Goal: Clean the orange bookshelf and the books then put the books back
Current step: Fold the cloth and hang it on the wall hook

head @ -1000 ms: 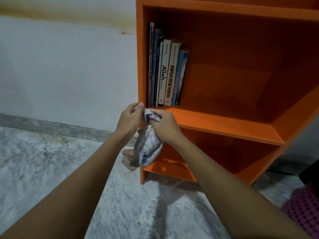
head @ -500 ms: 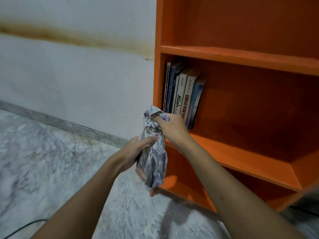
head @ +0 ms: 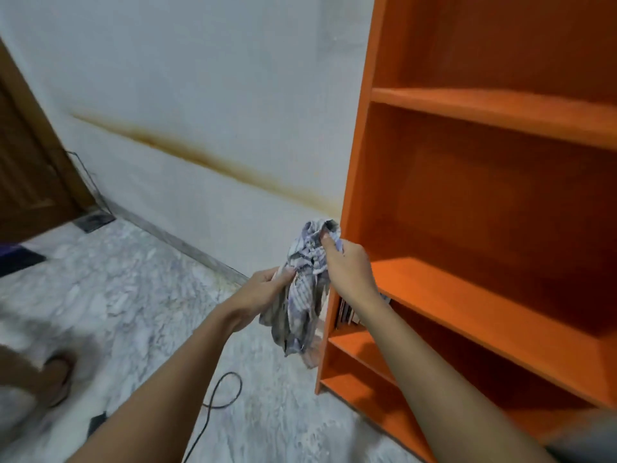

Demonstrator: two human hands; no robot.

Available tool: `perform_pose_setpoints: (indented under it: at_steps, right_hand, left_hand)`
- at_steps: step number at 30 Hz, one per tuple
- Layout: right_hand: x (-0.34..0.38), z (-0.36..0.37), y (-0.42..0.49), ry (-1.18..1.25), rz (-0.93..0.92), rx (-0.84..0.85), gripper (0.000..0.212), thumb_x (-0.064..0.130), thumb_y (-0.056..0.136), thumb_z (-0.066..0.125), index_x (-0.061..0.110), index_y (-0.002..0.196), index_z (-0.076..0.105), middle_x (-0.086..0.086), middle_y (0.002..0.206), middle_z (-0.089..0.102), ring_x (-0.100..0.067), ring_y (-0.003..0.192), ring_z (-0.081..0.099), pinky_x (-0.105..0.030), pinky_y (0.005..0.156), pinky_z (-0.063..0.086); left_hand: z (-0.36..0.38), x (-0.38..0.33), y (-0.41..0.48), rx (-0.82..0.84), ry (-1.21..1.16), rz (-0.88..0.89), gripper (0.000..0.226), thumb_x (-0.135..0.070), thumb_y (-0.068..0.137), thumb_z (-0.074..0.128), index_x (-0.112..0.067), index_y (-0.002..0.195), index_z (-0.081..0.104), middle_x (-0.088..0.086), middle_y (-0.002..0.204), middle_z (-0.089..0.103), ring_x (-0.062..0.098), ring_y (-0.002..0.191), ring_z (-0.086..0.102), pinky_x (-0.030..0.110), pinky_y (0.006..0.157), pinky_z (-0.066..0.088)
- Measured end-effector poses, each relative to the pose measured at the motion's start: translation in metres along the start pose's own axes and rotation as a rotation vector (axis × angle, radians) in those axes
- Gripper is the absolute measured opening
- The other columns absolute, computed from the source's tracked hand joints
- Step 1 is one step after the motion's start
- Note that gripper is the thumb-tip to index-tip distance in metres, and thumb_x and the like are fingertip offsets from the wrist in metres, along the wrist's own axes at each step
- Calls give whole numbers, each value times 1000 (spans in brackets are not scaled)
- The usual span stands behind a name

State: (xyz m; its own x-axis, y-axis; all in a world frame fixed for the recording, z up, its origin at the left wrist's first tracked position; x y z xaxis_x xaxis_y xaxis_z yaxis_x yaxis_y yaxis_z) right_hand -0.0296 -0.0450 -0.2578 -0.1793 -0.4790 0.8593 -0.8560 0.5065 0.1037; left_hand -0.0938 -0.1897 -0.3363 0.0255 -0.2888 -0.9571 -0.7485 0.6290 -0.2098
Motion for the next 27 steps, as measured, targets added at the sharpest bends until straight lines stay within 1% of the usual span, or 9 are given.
perform_pose_setpoints:
  at_steps: [4, 6, 12, 16, 18, 20, 22, 25, 27]
  right_hand:
    - [71, -32, -2, 135, -9, 15, 48, 34, 103, 44, 17, 63, 24, 1, 55, 20, -10, 42, 20, -26, 45, 19]
    - [101, -44, -1, 199, -7, 23, 47, 30, 104, 45, 17, 64, 24, 1, 55, 19, -7, 38, 18, -18, 40, 17]
    - [158, -56, 22, 188, -119, -18, 45, 22, 102, 45, 18, 61, 26, 2, 55, 25, -12, 49, 24, -31, 51, 16]
    - [194, -49, 44, 239, -148, -17, 38, 19, 99, 44, 20, 64, 29, 0, 58, 28, -13, 52, 25, -31, 52, 18]
    - [213, -43, 58, 260, -165, -36, 38, 17, 99, 43, 20, 64, 28, 0, 59, 27, -13, 53, 24, -30, 52, 17]
    - [232, -38, 75, 274, -197, -88, 36, 16, 99, 42, 19, 66, 29, -1, 60, 26, -13, 55, 23, -31, 54, 17]
    - [248, -32, 92, 275, -215, -137, 35, 19, 100, 43, 17, 67, 31, -3, 62, 26, -13, 57, 23, -31, 55, 18]
    - [264, -15, 119, 242, -199, -148, 38, 29, 100, 48, 13, 67, 39, -8, 63, 36, -14, 60, 32, -30, 57, 24]
    - [269, -5, 134, 228, -163, -154, 45, 36, 99, 50, -2, 76, 52, -21, 69, 48, -14, 64, 41, -31, 61, 32]
  left_hand:
    - [-31, -68, -32, -83, -142, -23, 37, -43, 101, 46, -18, 120, 66, 1, 114, 73, 19, 106, 69, 38, 97, 51]
    - [-45, -99, -45, -104, -182, -11, 37, -42, 101, 45, -20, 123, 65, -1, 121, 70, 19, 111, 66, 43, 103, 47]
    - [-85, -159, -51, -256, -189, 48, 36, -35, 90, 47, -16, 104, 74, 5, 108, 74, 25, 104, 68, 49, 101, 48]
    - [-103, -181, -46, -279, -159, 109, 36, -38, 90, 42, -17, 81, 70, 9, 81, 72, 26, 79, 64, 35, 77, 46]
    - [-107, -192, -37, -172, -163, 173, 41, -44, 93, 39, -16, 94, 69, 8, 84, 73, 22, 77, 66, 35, 74, 46]
    - [-117, -201, -25, -71, -158, 230, 53, -58, 89, 42, -18, 116, 65, 7, 104, 74, 23, 93, 69, 40, 83, 51]
    - [-131, -211, -11, -7, -165, 277, 56, -63, 87, 51, -23, 126, 59, 6, 117, 71, 26, 107, 67, 44, 92, 52]
    - [-160, -229, 10, -23, -156, 359, 45, -54, 87, 63, -24, 120, 59, 3, 113, 72, 23, 104, 69, 42, 89, 55]
    - [-181, -243, 25, -62, -126, 409, 23, -41, 93, 62, -24, 107, 65, -2, 103, 73, 14, 93, 68, 30, 79, 52]
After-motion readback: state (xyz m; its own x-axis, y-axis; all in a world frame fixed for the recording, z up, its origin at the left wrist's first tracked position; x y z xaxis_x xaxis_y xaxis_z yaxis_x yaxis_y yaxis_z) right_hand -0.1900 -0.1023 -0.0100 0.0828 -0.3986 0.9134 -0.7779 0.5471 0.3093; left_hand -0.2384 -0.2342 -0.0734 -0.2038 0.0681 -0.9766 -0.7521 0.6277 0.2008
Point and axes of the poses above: each hand's wrist, its own y-axis towards the middle knuckle, its own z-axis out of the palm, x = y × z, the point moved 7 cm from there along y, towards the middle knuckle
